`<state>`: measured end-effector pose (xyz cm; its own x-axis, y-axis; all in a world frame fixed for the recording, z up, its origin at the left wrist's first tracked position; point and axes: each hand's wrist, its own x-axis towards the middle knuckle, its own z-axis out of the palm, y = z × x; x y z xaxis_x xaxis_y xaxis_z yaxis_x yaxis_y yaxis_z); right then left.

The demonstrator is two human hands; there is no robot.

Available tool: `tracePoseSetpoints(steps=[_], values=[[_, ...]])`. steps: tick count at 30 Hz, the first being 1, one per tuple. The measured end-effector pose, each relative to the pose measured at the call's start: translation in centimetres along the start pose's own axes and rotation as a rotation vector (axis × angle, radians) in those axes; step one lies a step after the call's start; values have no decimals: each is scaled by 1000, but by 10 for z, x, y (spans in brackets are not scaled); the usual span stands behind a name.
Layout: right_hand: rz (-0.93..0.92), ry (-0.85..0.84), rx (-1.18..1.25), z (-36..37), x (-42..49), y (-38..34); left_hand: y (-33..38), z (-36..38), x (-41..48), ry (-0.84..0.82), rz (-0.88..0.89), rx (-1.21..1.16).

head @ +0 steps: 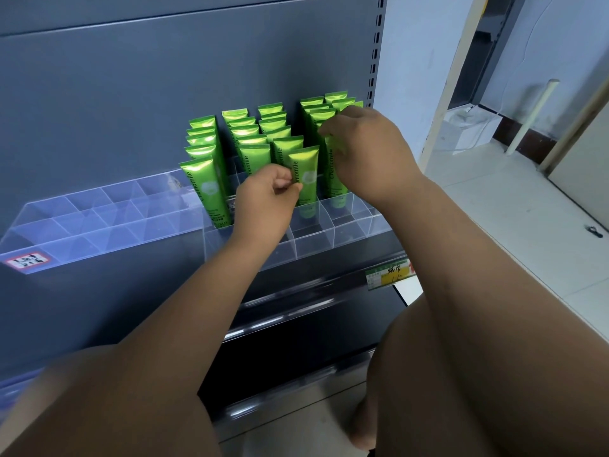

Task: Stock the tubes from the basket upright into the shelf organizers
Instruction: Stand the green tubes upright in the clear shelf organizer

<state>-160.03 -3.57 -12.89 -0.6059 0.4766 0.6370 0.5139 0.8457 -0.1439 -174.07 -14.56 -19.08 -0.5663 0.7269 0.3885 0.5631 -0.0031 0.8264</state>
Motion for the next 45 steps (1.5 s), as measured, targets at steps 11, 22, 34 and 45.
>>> tracePoseSetpoints(steps=[11, 22, 34, 45], values=[[106, 108, 53, -6, -18, -43, 48, -32, -41, 130, 58, 239], [4, -116, 285, -5, -57, -166, 45, -133, -102, 216, 63, 903], [-517, -386, 592, 18, -130, -430, -13, -347, -329, 610, -549, 1133], [-924, -786, 526, 81, -247, -583, -76, -393, -511, 649, -1109, 1069]])
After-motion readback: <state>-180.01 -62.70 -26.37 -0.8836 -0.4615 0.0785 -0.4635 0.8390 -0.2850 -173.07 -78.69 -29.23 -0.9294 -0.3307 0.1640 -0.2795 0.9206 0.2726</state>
